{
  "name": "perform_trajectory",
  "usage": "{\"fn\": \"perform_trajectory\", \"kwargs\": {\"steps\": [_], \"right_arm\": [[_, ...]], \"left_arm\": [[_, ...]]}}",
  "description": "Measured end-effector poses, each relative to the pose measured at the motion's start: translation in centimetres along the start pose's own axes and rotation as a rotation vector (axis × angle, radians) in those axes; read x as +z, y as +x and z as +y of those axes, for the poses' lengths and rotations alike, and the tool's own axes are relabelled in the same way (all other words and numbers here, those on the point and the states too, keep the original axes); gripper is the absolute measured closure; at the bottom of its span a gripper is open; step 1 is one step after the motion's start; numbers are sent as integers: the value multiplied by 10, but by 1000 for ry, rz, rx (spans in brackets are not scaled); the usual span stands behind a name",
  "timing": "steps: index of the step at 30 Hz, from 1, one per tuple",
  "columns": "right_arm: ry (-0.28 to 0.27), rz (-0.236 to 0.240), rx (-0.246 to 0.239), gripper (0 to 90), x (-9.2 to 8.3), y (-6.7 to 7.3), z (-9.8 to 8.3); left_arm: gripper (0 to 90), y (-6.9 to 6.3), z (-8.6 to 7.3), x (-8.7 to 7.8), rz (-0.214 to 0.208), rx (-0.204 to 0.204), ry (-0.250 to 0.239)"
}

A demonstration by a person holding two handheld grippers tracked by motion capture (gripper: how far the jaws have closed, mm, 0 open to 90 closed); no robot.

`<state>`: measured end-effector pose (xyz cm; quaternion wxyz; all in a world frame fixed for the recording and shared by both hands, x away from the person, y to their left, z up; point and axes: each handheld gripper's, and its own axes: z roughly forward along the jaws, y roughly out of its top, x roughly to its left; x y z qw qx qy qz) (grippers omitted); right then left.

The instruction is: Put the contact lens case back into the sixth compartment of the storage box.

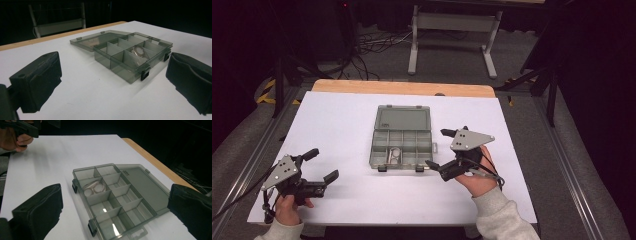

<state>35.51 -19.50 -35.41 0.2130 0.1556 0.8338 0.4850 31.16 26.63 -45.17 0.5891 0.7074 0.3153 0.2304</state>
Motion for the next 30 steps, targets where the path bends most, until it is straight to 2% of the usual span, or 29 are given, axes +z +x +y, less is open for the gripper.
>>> {"fn": "perform_trajectory", "kwargs": {"steps": [6,7,10,15,19,22,30], "right_arm": [[-50,-23,39,4,-15,0,-24],[-50,-23,39,4,-15,0,-24],[-73,-35,54,4,-19,3,-41],[-85,-41,76,4,-22,3,-58],[-70,-48,109,4,-21,4,-72],[-79,-61,138,2,-20,6,-86],[-70,-76,169,1,-19,8,-104]], "left_arm": [[10,-1,0,1,-3,3,-4],[10,-1,0,1,-3,3,-4],[7,0,0,0,-4,10,-10],[7,-1,0,1,0,10,-12],[7,-1,-1,1,1,9,-15],[7,0,-1,1,3,12,-17],[7,0,-2,1,-5,12,-20]]}}
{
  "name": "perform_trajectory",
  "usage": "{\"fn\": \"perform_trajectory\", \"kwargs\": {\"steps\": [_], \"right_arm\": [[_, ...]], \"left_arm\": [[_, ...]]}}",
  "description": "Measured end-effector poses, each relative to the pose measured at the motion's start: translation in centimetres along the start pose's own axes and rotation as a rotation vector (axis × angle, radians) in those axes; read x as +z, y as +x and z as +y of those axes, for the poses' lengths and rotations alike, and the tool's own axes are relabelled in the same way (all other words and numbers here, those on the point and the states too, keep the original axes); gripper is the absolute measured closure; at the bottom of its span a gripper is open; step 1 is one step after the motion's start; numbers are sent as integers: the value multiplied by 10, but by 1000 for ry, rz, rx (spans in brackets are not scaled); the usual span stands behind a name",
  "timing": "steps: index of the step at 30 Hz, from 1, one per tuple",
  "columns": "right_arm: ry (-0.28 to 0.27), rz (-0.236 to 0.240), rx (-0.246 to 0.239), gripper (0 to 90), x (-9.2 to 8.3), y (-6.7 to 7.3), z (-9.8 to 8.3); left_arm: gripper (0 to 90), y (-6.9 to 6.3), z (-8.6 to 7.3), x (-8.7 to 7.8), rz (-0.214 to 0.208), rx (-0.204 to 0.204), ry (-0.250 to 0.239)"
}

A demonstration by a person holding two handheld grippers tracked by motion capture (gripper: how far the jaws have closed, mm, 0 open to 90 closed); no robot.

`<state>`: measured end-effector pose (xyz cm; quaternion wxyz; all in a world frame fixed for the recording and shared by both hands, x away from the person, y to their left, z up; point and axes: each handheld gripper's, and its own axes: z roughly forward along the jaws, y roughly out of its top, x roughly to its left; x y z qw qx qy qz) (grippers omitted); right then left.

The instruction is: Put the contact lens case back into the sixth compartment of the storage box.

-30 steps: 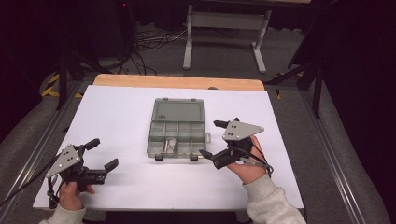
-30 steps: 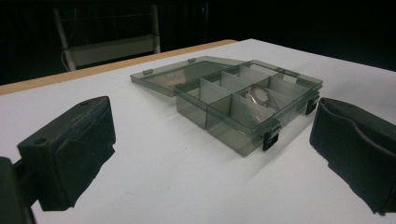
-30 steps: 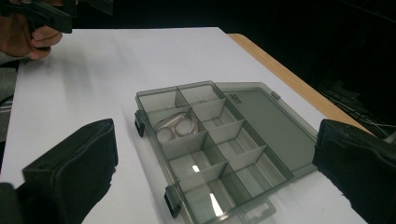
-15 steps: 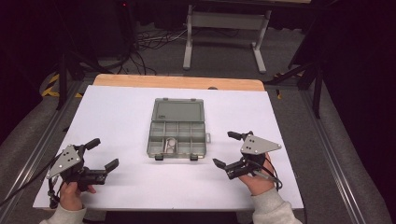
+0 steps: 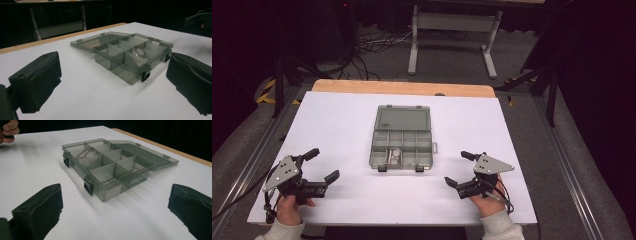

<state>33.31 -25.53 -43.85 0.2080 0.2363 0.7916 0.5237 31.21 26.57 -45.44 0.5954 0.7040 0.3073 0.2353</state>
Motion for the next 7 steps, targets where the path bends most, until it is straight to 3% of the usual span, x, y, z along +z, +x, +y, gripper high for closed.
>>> {"fn": "perform_trajectory", "kwargs": {"steps": [7], "right_arm": [[-8,-9,20,2,1,-1,-7]], "left_arm": [[7,0,0,1,2,-14,12]]}}
